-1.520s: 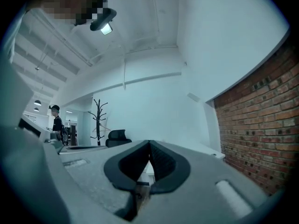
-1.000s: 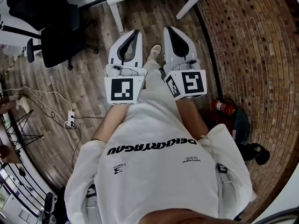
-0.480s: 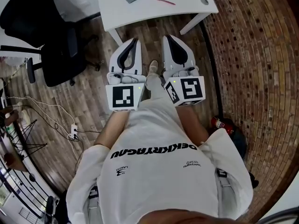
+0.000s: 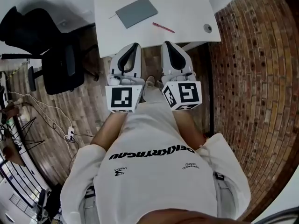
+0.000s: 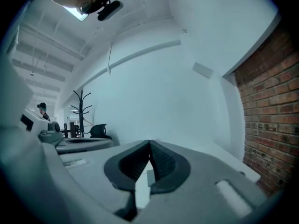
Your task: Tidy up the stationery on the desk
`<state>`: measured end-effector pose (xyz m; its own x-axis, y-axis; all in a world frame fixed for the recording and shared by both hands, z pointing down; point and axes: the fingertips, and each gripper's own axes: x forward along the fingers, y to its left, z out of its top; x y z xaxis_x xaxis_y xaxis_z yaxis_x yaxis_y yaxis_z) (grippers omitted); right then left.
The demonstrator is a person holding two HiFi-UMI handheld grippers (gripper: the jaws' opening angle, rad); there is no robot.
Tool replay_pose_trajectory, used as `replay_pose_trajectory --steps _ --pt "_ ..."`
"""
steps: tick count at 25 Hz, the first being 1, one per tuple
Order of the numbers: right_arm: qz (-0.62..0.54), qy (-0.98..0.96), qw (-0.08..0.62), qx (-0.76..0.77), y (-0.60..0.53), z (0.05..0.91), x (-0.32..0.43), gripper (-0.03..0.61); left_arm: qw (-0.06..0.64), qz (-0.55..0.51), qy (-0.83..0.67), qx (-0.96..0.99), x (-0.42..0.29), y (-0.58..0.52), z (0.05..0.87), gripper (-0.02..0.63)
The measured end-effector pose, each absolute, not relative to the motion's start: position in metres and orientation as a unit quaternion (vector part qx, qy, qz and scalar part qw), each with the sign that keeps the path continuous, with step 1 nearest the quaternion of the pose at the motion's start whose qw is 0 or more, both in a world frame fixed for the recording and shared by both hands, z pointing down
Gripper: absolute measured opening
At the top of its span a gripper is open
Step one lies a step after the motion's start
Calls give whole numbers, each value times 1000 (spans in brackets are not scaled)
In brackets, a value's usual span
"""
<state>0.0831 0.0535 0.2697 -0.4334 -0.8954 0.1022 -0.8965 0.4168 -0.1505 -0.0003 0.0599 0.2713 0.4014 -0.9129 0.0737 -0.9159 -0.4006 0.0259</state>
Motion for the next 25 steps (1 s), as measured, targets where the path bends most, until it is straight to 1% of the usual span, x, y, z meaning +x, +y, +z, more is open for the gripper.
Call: replay_pose_trajectory --steps 4,7,13,18,22,25 --pt "109 -844 13 524 -1 278 99 0 41 39 -563 825 8 12 276 -3" --pt "122 -847 21 517 -28 290 97 -2 50 50 -573 817 5 -12 285 -3" --pt "163 -846 44 506 -61 323 73 -5 68 67 -570 816 -12 -54 303 -3" --pt "196 -837 49 508 -87 340 56 -5 80 86 -556 823 -24 -92 323 -3" --pt "218 -826 64 515 -109 366 41 -3 93 112 -541 828 -34 -122 350 -2" --pt "241 -815 75 522 -130 392 32 8 115 130 -526 833 -42 -148 375 -2"
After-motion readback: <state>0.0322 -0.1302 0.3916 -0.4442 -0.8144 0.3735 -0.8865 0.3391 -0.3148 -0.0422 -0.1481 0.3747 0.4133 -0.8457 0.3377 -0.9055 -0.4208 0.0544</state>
